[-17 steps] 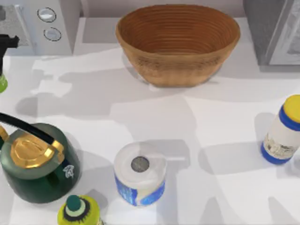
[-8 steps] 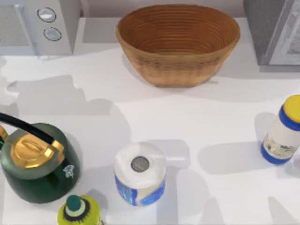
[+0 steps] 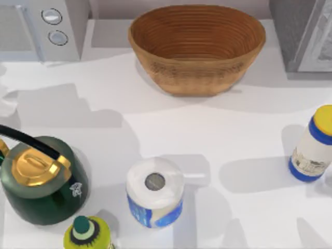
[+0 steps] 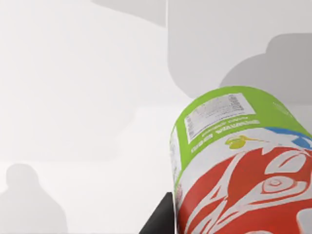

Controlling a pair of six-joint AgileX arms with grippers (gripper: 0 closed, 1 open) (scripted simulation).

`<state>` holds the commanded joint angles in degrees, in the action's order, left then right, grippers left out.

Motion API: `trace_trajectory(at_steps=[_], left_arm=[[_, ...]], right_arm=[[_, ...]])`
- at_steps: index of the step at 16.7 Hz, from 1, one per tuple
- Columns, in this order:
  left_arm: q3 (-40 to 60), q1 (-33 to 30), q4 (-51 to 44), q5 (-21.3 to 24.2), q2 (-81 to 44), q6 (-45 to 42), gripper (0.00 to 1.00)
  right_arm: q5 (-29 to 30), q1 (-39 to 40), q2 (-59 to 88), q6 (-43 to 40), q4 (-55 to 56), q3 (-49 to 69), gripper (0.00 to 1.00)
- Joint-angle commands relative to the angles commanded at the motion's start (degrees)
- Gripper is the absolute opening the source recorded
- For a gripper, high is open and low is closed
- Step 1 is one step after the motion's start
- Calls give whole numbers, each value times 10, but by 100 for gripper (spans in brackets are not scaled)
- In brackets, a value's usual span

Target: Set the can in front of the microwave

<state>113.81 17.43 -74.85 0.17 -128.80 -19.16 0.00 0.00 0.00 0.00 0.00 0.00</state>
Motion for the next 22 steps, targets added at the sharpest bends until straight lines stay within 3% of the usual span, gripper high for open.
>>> trace_trajectory(at_steps=[1,14,22], left_arm=[[0,0,0,0,0,0,0],[0,0,0,0,0,0,98],[0,0,0,0,0,0,100]], right_arm=[[0,0,0,0,0,0,100],[0,0,0,0,0,0,100],[0,0,0,0,0,0,100]])
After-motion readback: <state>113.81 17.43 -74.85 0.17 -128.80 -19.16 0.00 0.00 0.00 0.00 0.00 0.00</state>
